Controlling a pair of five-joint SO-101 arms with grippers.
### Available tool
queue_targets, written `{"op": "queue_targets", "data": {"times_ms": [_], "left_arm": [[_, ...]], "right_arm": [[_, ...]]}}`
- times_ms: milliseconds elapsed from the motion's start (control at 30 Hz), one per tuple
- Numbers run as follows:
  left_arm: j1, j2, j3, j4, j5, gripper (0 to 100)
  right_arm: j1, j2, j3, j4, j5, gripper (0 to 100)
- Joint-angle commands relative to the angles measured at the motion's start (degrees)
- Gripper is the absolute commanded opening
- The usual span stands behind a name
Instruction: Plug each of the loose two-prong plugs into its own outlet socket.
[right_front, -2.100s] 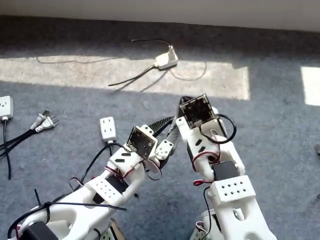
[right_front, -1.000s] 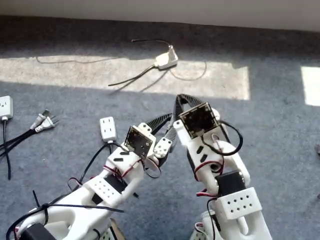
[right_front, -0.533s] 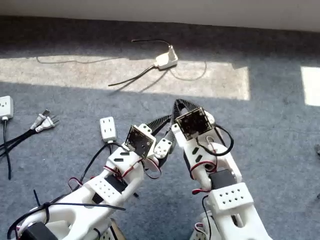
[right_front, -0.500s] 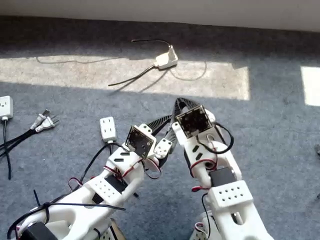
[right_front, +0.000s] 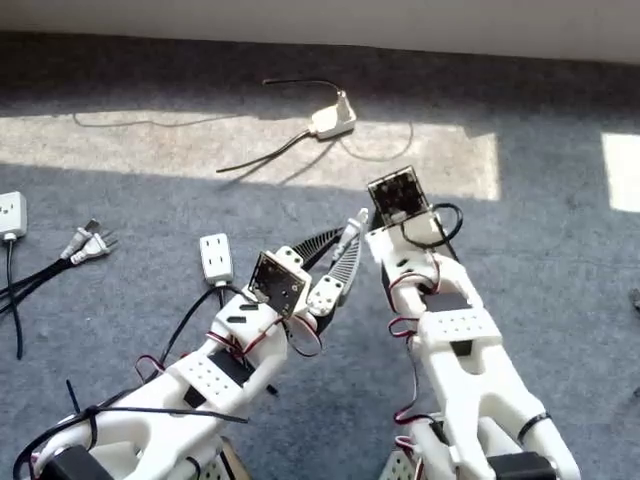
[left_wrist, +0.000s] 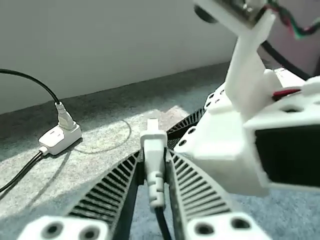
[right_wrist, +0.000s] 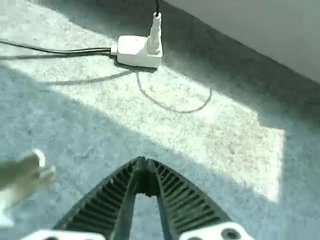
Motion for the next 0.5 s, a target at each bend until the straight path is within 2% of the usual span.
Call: {"op": "queue_targets", "data": {"times_ms": [0, 167, 333, 467], "left_arm": [[0.75, -1.1, -0.48, -0.97, 0.09, 1], [1.1, -1.1, -0.48, -0.97, 0.09, 1], [0.92, -1.1, -0.4, -0.97, 0.09, 1], [0.84, -1.1, -0.4, -0.97, 0.09, 1]], "right_arm": [[1.19, -7.25, -8.22, 7.69, 0.18, 0.7], [-2.68, -10.51, -17.98, 19.21, 0.18, 0.7], [-7.52, -3.56, -20.53, 20.09, -2.29, 0.7], [-7.43, 4.7, -20.7, 18.95, -3.08, 0.7]]}}
